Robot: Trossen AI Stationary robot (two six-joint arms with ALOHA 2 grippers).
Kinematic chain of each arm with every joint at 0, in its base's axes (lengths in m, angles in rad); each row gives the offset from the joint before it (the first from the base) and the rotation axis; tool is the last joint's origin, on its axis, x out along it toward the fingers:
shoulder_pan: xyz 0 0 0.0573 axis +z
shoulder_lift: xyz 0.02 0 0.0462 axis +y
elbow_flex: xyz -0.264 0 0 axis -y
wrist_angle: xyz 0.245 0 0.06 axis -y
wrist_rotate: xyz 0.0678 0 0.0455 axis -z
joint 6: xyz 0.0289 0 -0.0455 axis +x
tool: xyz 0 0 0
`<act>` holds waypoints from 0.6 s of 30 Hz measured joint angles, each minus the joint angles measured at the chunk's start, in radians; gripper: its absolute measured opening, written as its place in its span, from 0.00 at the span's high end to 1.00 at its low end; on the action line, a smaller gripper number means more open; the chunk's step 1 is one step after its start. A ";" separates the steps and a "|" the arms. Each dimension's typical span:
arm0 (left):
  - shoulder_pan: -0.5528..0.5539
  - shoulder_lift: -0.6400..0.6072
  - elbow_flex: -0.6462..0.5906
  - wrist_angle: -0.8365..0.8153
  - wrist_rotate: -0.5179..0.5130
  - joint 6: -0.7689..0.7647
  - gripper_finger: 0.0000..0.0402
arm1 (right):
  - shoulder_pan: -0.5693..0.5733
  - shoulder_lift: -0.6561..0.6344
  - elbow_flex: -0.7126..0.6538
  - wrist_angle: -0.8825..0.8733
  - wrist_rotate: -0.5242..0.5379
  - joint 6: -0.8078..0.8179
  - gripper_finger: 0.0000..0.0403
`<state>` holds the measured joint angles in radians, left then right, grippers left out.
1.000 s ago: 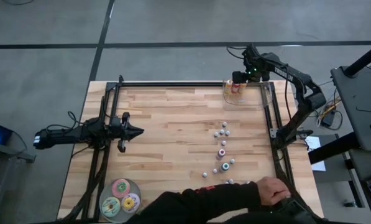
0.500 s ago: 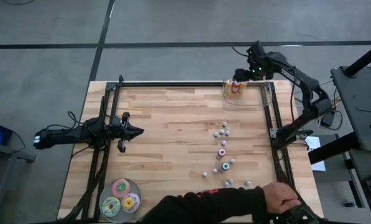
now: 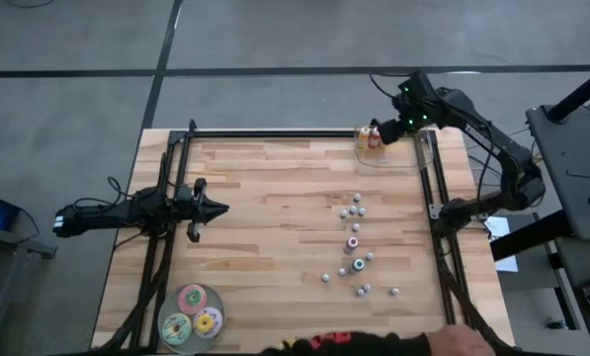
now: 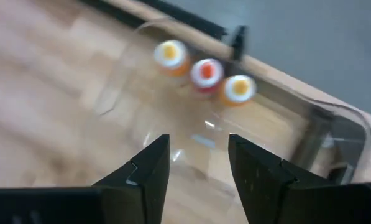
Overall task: Pick & Place food coloring
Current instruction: Put the big red food coloring bottle into the bin
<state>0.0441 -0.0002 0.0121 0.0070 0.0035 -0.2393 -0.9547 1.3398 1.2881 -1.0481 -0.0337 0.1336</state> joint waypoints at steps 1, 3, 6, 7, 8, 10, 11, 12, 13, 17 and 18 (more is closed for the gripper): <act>0.000 0.000 0.000 0.000 0.000 0.000 1.00 | 0.008 -0.011 0.000 -0.003 -0.031 -0.028 0.61; 0.000 0.000 0.000 0.000 0.000 0.000 1.00 | 0.023 -0.031 -0.003 -0.011 -0.104 -0.082 0.61; 0.000 0.000 0.000 0.000 0.000 0.000 1.00 | 0.046 -0.062 -0.022 -0.013 -0.156 -0.119 0.62; 0.000 0.000 0.000 0.000 0.000 0.000 1.00 | 0.054 -0.072 -0.034 -0.013 -0.158 -0.125 0.63; 0.000 0.000 0.000 0.000 0.000 0.000 1.00 | 0.064 -0.082 -0.047 -0.015 -0.159 -0.135 0.63; 0.000 0.000 0.000 0.000 0.000 0.000 1.00 | 0.085 -0.105 -0.077 -0.015 -0.158 -0.160 0.64; 0.000 0.000 0.000 0.000 0.000 0.000 1.00 | 0.097 -0.118 -0.091 -0.015 -0.159 -0.173 0.64; 0.000 0.000 0.000 0.000 0.000 0.000 1.00 | 0.109 -0.131 -0.107 -0.014 -0.159 -0.186 0.64; 0.000 0.000 0.000 0.000 0.000 0.000 1.00 | 0.123 -0.145 -0.123 -0.013 -0.159 -0.197 0.64; 0.000 0.000 0.000 0.000 0.000 0.000 1.00 | 0.191 -0.196 -0.185 -0.008 -0.159 -0.236 0.64; 0.000 0.000 0.000 0.000 0.000 0.000 1.00 | 0.212 -0.209 -0.199 -0.003 -0.159 -0.244 0.63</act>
<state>0.0441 -0.0002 0.0121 0.0070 0.0033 -0.2391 -0.7423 1.1310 1.0890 -1.0511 -0.1924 -0.1103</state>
